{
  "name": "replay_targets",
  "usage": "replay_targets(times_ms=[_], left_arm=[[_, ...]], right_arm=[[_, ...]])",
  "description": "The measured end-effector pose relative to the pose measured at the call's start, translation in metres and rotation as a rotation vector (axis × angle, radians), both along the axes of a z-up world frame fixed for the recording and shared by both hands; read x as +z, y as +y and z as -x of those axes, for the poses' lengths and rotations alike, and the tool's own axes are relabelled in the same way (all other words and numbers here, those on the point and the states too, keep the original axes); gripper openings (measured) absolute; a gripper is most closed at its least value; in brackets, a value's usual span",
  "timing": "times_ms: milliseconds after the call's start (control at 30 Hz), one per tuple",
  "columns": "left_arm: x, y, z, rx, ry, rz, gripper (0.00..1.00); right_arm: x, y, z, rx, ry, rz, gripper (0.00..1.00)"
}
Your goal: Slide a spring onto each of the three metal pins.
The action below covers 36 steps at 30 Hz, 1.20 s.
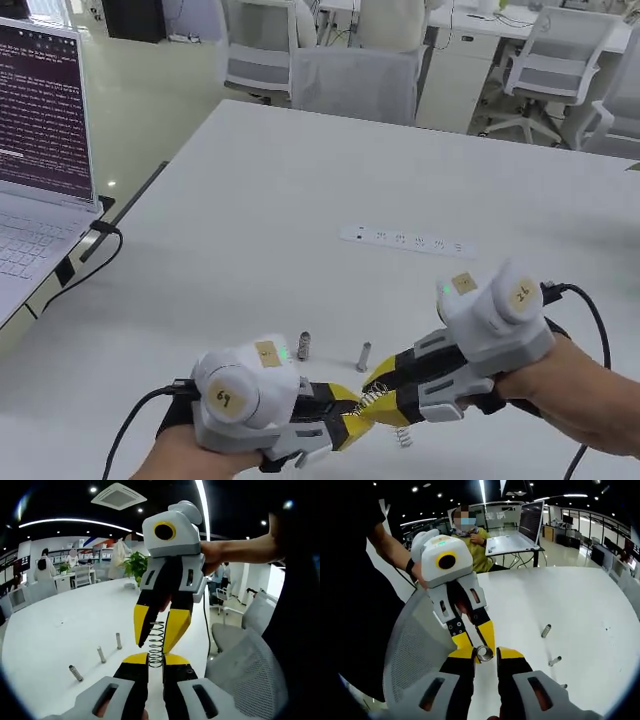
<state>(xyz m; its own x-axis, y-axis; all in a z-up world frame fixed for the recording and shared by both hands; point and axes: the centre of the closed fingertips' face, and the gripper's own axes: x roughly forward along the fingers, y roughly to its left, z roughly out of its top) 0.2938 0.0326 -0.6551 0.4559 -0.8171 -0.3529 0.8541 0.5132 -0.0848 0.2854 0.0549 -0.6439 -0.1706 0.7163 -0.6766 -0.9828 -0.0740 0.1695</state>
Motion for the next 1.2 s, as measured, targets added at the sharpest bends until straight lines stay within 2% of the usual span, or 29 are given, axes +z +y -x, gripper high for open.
replay_targets(times_ms=[300,467,633,967,1200], left_arm=[[0.003,-0.01,0.007,-0.061,-0.019,-0.003,0.02],[0.005,-0.012,0.007,-0.071,-0.021,0.003,0.02],[0.007,-0.014,0.007,-0.081,-0.024,0.004,0.02],[0.008,-0.016,0.006,-0.088,-0.029,0.005,0.02],[0.008,-0.018,0.005,-0.089,-0.029,0.005,0.02]], right_arm=[[0.007,-0.008,0.011,0.132,-0.028,0.065,0.11],[0.005,-0.013,0.015,0.206,-0.056,0.128,0.11],[0.001,-0.016,0.014,0.233,-0.075,0.166,0.11],[0.002,-0.018,0.013,0.243,-0.079,0.184,0.09],[0.002,-0.019,0.011,0.222,-0.08,0.187,0.08]])
